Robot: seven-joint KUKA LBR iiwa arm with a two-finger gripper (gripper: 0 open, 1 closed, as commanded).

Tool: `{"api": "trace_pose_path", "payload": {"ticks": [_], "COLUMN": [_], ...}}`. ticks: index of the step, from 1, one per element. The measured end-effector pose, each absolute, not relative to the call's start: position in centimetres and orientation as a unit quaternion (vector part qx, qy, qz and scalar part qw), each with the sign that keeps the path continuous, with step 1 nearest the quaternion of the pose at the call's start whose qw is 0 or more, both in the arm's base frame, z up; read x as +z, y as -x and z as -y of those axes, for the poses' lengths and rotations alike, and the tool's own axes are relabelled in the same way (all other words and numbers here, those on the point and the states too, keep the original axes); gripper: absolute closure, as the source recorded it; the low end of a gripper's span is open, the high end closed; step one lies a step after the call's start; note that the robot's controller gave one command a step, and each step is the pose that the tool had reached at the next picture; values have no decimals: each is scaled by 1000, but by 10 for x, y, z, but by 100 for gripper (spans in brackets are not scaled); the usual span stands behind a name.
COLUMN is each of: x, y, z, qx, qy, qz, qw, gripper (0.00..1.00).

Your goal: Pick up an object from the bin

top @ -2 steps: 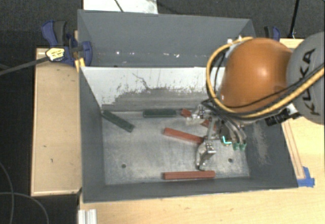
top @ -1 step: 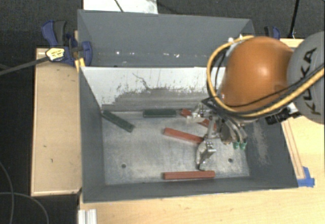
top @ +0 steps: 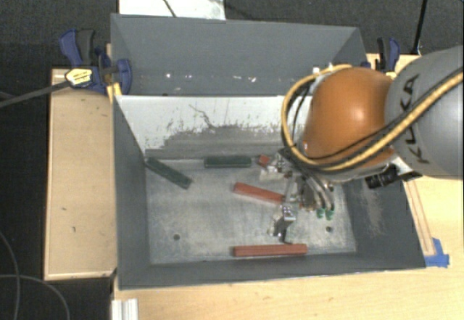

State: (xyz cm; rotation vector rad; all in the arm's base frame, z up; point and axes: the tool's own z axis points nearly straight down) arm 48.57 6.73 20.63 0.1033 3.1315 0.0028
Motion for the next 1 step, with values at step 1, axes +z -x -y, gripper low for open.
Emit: {"api": "trace_pose_path", "payload": {"ticks": [1], "x": [140], "y": [-495], "z": [-73], "qx": [1], "qy": [-9], "qz": [-1000], "qw": [3], "gripper": [0]}}
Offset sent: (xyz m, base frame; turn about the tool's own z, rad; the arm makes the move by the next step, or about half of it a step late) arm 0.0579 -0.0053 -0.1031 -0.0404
